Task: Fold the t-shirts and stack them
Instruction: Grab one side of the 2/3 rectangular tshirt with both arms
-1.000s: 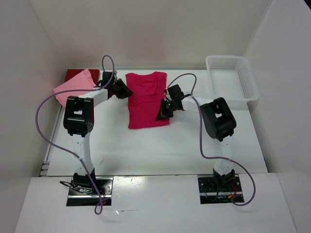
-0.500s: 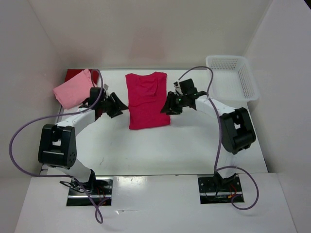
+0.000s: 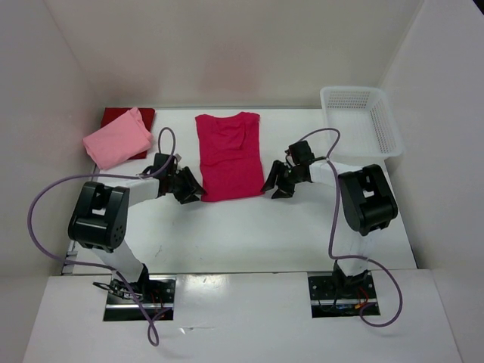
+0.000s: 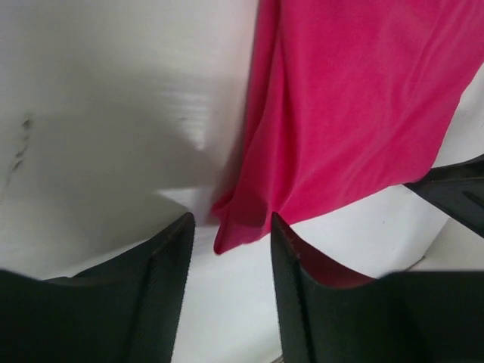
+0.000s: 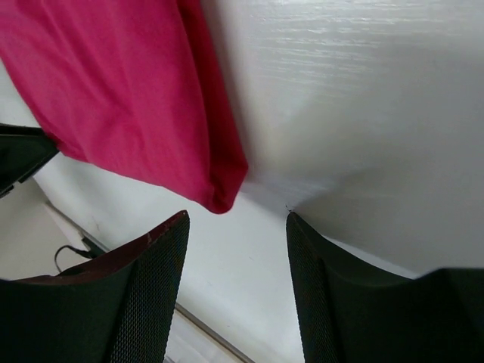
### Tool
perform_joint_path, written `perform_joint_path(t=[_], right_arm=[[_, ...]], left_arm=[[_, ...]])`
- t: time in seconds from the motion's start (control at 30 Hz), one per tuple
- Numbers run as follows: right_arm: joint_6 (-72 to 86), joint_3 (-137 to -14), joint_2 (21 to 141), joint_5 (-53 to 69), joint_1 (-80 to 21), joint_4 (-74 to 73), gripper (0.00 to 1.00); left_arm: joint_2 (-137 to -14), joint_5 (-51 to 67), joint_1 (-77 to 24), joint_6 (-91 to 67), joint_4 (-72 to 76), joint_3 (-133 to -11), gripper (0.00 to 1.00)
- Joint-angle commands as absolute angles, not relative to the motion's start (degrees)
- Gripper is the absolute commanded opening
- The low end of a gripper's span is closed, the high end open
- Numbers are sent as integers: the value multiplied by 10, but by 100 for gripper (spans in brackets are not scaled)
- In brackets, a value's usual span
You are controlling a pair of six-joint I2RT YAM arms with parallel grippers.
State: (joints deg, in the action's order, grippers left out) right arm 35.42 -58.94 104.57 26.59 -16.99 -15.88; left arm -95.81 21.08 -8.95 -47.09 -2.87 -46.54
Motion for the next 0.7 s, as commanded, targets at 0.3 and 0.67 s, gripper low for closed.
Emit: perform_joint_path(t=[0.3, 0.67], right_arm=[[388, -609, 1096, 282, -175, -81, 11], [412, -451, 869, 242, -222, -169, 0]], left_arm=[[-998, 217, -98, -466, -6, -465, 13], [-814, 235, -122, -460, -136, -403, 0]])
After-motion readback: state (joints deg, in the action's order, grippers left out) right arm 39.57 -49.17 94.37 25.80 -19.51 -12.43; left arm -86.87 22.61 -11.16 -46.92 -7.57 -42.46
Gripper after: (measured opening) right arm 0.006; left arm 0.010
